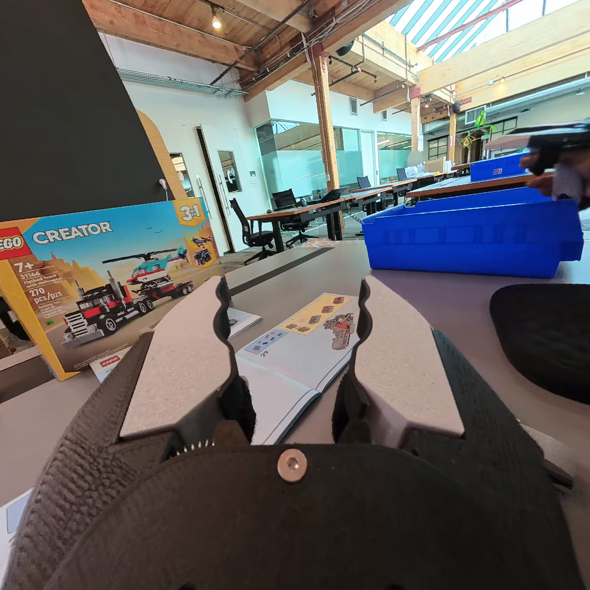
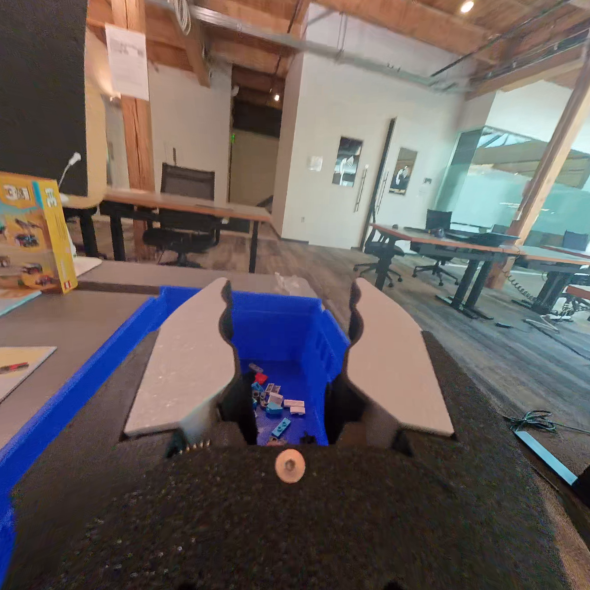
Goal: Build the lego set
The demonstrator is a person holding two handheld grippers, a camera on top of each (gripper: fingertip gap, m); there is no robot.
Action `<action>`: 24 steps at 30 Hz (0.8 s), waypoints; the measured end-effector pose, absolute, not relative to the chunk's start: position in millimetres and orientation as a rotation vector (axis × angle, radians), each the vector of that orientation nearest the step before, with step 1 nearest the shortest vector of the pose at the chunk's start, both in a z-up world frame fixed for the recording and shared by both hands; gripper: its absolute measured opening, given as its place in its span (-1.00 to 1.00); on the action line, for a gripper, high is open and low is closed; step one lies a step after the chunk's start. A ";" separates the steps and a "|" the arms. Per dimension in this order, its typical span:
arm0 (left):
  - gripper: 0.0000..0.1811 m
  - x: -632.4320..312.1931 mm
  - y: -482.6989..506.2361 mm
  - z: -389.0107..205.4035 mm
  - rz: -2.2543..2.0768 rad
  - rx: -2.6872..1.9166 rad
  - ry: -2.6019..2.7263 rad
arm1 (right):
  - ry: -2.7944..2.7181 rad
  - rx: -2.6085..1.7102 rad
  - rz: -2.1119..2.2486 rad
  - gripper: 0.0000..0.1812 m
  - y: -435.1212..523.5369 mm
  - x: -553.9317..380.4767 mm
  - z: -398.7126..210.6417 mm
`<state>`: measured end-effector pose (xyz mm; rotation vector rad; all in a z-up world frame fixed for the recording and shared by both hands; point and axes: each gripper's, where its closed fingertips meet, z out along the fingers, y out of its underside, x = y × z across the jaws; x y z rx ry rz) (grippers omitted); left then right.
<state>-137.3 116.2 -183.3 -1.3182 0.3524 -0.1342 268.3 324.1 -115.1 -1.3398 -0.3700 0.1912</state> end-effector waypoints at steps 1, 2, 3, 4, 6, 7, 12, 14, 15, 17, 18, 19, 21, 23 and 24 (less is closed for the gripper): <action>-0.14 -136.4 116.8 -183.7 -0.131 -1.319 0.359 | -0.415 -1.406 0.192 -0.02 333.3 258.1 -122.9; -0.13 -136.0 117.1 -183.8 -0.128 -1.318 0.363 | -0.474 -1.465 0.186 0.11 340.1 248.0 -132.3; -0.11 -136.1 117.2 -183.6 -0.124 -1.316 0.362 | -0.541 -1.484 0.156 0.17 345.3 240.0 -137.4; -0.10 -136.7 117.2 -183.2 -0.121 -1.313 0.359 | -0.572 -1.479 0.102 0.19 350.3 237.4 -137.4; -0.06 -138.5 117.5 -181.9 -0.119 -1.303 0.347 | -0.552 -1.430 -0.001 0.18 357.9 242.3 -133.1; -0.04 -139.6 117.6 -181.2 -0.122 -1.298 0.339 | -0.509 -1.396 -0.030 0.13 360.7 248.2 -132.6; -0.04 -141.4 116.1 -178.5 -0.145 -1.276 0.324 | -0.342 -1.203 -0.015 -0.43 345.2 268.0 -127.5; -0.04 -139.9 116.8 -178.9 -0.149 -1.277 0.332 | -0.346 -1.189 -0.016 -0.54 343.5 267.2 -130.7; -0.04 -139.1 117.5 -179.3 -0.147 -1.279 0.338 | -0.367 -1.228 0.027 -0.55 346.3 261.6 -135.6; -0.05 -137.7 118.7 -180.3 -0.140 -1.284 0.350 | -0.422 -1.319 0.063 -0.55 354.5 251.9 -151.7; -0.05 -137.3 118.9 -180.5 -0.139 -1.285 0.355 | -0.465 -1.383 0.077 -0.55 358.7 246.4 -163.0; -0.06 -136.8 118.6 -180.6 -0.139 -1.284 0.358 | -0.504 -1.446 0.087 -0.53 362.3 241.7 -174.1; -0.09 -136.4 118.5 -180.7 -0.140 -1.284 0.361 | -0.582 -1.533 0.095 -0.48 365.8 233.1 -191.7; -0.12 -135.5 119.7 -181.6 -0.143 -1.293 0.368 | -0.640 -1.565 0.088 -0.48 364.9 227.5 -198.9; -0.14 -134.0 120.5 -182.4 -0.148 -1.298 0.378 | -0.648 -1.559 0.076 -0.47 364.8 226.6 -198.8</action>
